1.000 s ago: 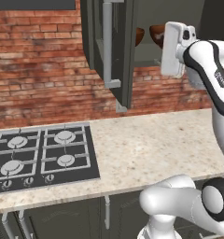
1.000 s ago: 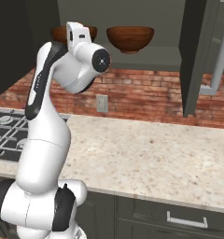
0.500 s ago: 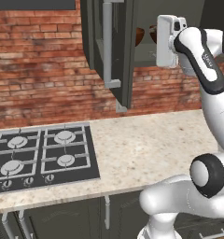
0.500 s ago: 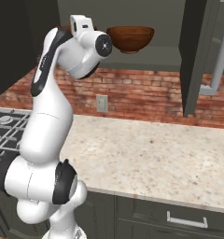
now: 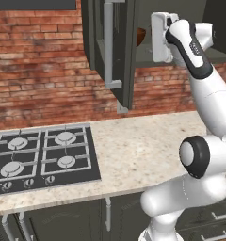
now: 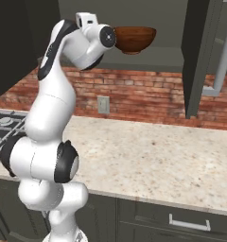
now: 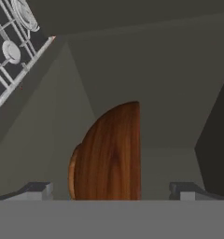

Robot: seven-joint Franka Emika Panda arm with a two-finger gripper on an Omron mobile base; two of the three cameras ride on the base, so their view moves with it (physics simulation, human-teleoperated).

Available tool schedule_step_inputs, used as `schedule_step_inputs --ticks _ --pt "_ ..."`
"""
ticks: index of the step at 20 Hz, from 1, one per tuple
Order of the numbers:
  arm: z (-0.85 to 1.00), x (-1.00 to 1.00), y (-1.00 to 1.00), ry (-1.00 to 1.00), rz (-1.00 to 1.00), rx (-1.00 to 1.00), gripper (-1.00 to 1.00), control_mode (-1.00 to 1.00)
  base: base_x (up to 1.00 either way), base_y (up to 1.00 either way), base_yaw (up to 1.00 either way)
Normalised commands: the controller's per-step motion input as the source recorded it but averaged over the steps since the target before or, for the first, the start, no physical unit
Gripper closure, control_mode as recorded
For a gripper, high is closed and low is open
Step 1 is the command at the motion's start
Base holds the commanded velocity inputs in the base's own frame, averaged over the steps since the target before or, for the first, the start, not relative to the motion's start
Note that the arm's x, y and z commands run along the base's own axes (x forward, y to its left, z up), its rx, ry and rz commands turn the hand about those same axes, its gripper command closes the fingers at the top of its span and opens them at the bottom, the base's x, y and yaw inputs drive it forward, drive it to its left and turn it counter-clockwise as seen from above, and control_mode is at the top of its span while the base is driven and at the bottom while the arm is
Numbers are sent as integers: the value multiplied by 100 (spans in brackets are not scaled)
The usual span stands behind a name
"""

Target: Pick up the bowls from the cabinet and place each bowl in front of a stool on the dining counter.

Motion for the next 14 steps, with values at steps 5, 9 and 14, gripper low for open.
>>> schedule_step_inputs --ticks 5,9,14 --pt "0 40 0 0 -2 0 -100 -100 0 0 0" --pt "0 33 0 3 -3 -2 -100 -100 0 0 0" --pt "0 23 0 1 -1 0 -100 -100 0 0 0"
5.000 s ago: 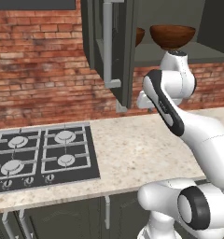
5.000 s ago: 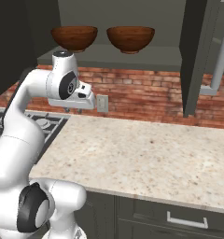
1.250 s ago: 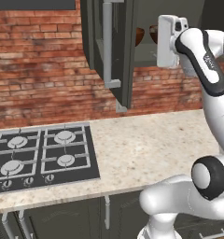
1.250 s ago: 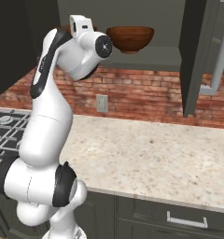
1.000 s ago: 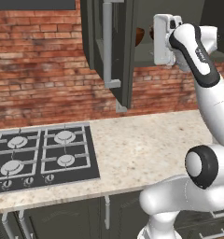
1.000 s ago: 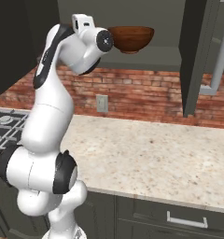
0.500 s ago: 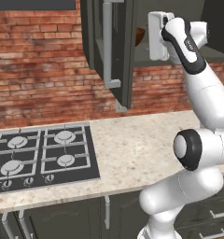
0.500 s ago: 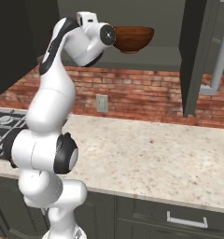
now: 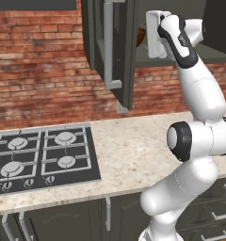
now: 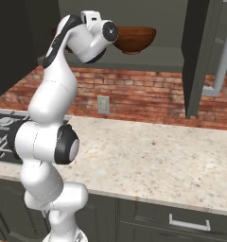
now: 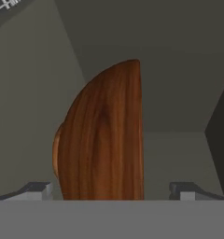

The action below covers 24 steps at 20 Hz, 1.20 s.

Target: Pick up the bowls from the cabinet and place each bowl in front of a stool on the dining counter.

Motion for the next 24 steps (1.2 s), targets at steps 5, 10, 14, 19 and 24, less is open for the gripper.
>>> schedule_step_inputs --ticks 5,10,14,19,24 --pt "0 9 2 0 0 0 -100 -100 0 0 0" --pt "-4 5 4 0 0 0 -100 -100 0 0 0" --pt "-6 9 10 0 0 0 -100 -100 0 0 0" --pt "-2 4 15 0 0 0 -100 -100 0 0 0" --pt "0 1 18 0 0 0 100 -100 0 0 0"
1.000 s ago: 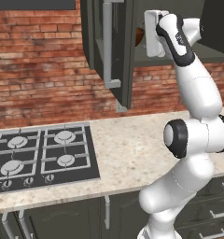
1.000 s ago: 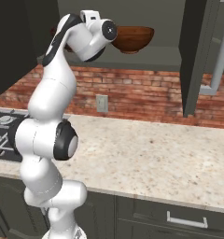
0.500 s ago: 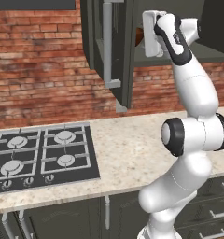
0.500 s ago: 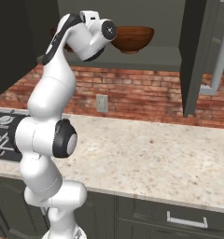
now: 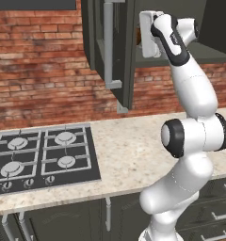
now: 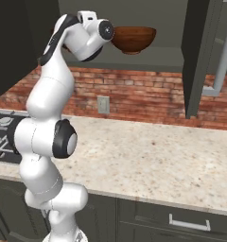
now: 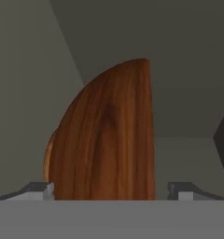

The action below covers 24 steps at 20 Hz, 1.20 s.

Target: Pick up the bowls from the cabinet and place each bowl in front of a stool on the dining counter.

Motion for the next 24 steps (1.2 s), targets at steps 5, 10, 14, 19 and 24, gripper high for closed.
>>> schedule_step_inputs --ticks 5,10,14,19,24 --pt "0 2 22 0 0 0 100 -100 0 0 0" --pt "-3 7 15 1 0 0 100 -100 0 0 0" --pt "0 0 4 0 0 0 100 -100 0 0 0" --pt "0 -22 -4 -3 -4 0 100 -100 0 0 0" --pt "-3 -63 -41 -5 -9 -2 100 -100 0 0 0"
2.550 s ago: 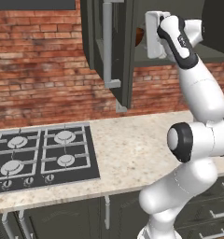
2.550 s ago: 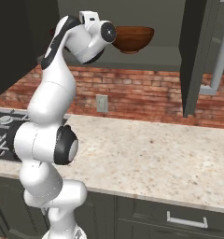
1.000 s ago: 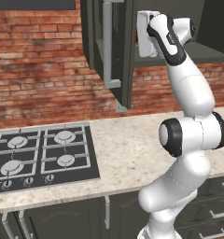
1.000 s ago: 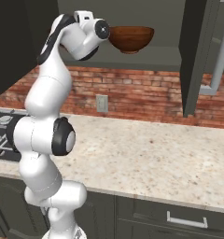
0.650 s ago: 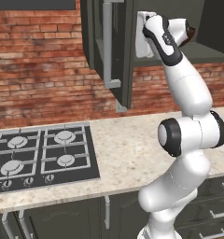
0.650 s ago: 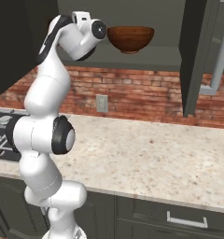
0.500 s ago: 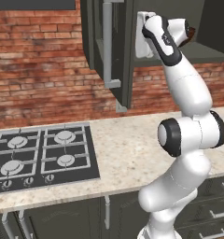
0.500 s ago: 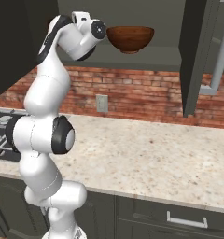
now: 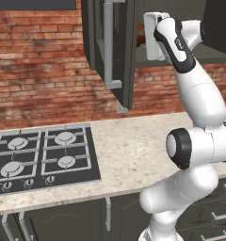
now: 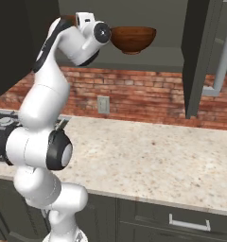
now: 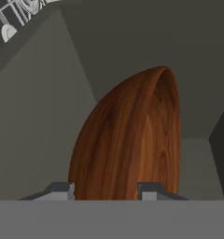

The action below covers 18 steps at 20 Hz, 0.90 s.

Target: Pick up the bowls from the cabinet and place each bowl in front of a stool on the dining counter.

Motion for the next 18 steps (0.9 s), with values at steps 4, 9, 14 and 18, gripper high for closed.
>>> schedule_step_inputs --ticks 4,9,14,18 --pt "-4 -80 -31 -3 -5 -6 100 -100 0 0 0" --pt "0 -99 -28 0 0 -6 100 -100 0 0 0" --pt "0 -100 -54 0 0 -4 100 -100 0 0 0" --pt "0 -100 -56 0 0 -3 100 -100 0 0 0"
